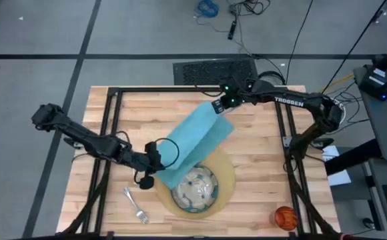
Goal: Set table place
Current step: Fold the blue napkin
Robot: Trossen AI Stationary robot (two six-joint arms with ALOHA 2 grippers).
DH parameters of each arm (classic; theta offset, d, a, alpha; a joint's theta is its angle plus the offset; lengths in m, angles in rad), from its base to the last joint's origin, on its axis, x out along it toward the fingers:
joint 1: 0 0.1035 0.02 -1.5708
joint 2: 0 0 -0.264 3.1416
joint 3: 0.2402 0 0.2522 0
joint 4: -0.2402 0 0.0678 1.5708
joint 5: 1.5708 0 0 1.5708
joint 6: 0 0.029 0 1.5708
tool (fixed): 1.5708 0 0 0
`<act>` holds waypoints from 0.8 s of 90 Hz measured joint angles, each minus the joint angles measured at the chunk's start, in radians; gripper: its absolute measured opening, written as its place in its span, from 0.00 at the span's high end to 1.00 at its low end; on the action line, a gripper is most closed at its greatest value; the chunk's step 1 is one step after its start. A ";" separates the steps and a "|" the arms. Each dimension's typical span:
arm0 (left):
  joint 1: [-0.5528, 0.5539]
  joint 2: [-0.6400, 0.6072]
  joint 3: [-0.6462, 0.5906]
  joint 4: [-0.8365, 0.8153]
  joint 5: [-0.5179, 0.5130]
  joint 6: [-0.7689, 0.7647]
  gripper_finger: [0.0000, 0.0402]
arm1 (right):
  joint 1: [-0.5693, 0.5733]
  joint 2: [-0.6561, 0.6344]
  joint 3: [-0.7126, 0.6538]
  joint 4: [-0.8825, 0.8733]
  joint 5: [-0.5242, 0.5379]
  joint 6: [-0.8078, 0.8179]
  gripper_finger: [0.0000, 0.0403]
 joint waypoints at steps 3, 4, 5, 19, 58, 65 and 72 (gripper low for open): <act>0.000 0.014 0.000 0.011 0.004 0.003 1.00 | 0.005 0.006 -0.006 -0.002 -0.001 0.006 1.00; 0.000 0.019 0.000 0.015 0.008 0.003 1.00 | 0.006 0.007 -0.009 -0.003 -0.002 0.008 1.00; 0.000 0.024 0.000 0.020 0.012 0.005 1.00 | 0.007 0.009 -0.012 -0.005 -0.003 0.010 1.00; 0.000 0.080 0.000 0.045 0.046 0.026 1.00 | 0.036 0.033 -0.056 -0.019 -0.003 0.030 1.00; -0.001 0.111 0.000 0.060 0.071 0.023 1.00 | 0.067 0.076 -0.087 -0.020 -0.024 0.049 1.00; -0.004 0.111 0.000 0.061 0.077 0.016 1.00 | 0.074 0.079 -0.087 -0.018 -0.024 0.050 1.00; -0.006 0.111 0.000 0.056 0.091 0.002 1.00 | 0.080 0.080 -0.087 -0.019 -0.024 0.049 1.00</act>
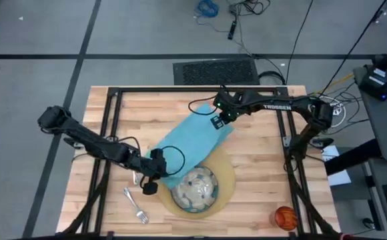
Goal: Set table place
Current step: Fold the blue napkin
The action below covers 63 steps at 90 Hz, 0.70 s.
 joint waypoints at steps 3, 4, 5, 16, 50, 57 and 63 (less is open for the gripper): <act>0.000 0.000 0.000 -0.004 0.005 -0.004 1.00 | 0.002 0.000 0.000 0.000 0.001 0.000 1.00; 0.000 0.000 0.000 -0.005 0.006 -0.006 1.00 | 0.002 0.000 0.000 0.000 0.001 -0.001 1.00; 0.000 0.000 0.000 -0.006 0.007 -0.010 1.00 | 0.002 0.000 0.000 0.000 0.002 -0.001 1.00; 0.000 0.000 0.000 -0.015 0.008 -0.026 1.00 | 0.002 0.000 0.000 -0.002 0.002 -0.011 1.00; 0.000 0.000 0.000 -0.039 0.105 -0.028 0.86 | 0.001 0.000 0.000 -0.055 0.000 -0.015 0.86; 0.000 0.000 0.000 -0.038 0.107 -0.029 0.79 | 0.001 0.000 0.000 -0.065 0.000 -0.015 0.80; 0.000 0.000 0.000 -0.038 0.106 -0.029 0.72 | 0.001 0.000 0.000 -0.070 0.000 -0.015 0.76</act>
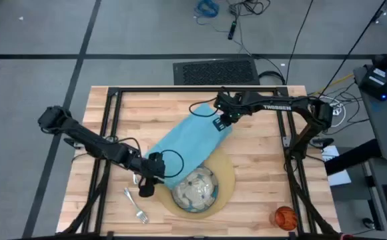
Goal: Set table place
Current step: Fold the blue napkin
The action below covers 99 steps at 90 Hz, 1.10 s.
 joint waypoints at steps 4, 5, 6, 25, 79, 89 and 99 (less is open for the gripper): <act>0.000 0.000 0.000 0.000 -0.004 -0.014 0.68 | 0.000 0.000 0.000 -0.001 0.000 0.000 0.73; 0.000 0.000 0.000 0.000 -0.006 -0.020 0.67 | 0.000 0.000 0.000 -0.001 0.000 0.000 0.72; 0.000 0.000 0.000 0.000 -0.008 -0.025 0.66 | 0.000 0.000 0.000 -0.001 0.000 0.000 0.71; 0.017 0.000 0.000 -0.001 -0.068 -0.026 0.58 | 0.000 0.000 0.003 0.002 -0.002 -0.039 0.62; 0.376 0.000 0.000 0.042 -0.160 0.268 0.57 | -0.090 0.056 0.035 0.265 -0.244 -0.126 0.63; 0.467 0.000 0.000 0.131 -0.075 0.310 0.57 | -0.098 0.086 0.035 0.280 -0.257 -0.135 0.63; 0.573 0.028 0.016 0.207 0.027 0.316 0.57 | -0.101 0.103 0.035 0.279 -0.258 -0.150 0.63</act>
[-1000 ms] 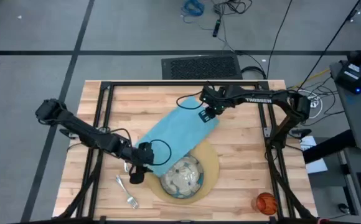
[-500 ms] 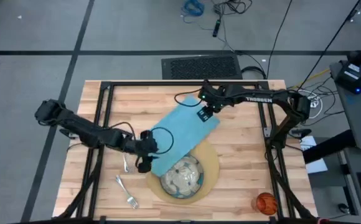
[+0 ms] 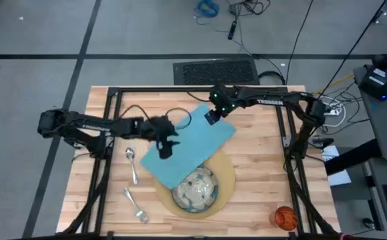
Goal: Set table place
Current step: Fold the blue napkin
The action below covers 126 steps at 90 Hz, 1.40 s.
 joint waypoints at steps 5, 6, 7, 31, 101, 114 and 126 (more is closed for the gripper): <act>0.050 0.039 0.021 0.004 0.033 0.000 0.57 | -0.001 0.001 0.000 0.003 0.000 -0.003 0.63; 0.060 0.050 0.026 0.002 0.036 0.000 0.57 | -0.001 0.001 0.000 0.003 0.000 -0.004 0.63; 0.070 0.060 0.032 0.002 0.040 0.000 0.57 | -0.001 0.001 0.000 0.004 0.000 -0.004 0.63; 0.197 0.290 0.130 -0.010 0.083 0.039 0.57 | -0.010 -0.047 0.000 0.009 0.002 -0.008 0.63; 0.335 0.425 0.201 -0.250 -0.206 -0.039 0.57 | -0.012 -0.209 0.000 -0.018 0.005 -0.008 0.63; 0.356 0.424 0.202 -0.289 -0.217 -0.054 0.57 | -0.012 -0.209 0.000 -0.036 0.006 -0.008 0.63; 0.365 0.423 0.203 -0.344 -0.201 -0.008 0.57 | -0.012 -0.209 0.000 -0.049 0.006 -0.008 0.63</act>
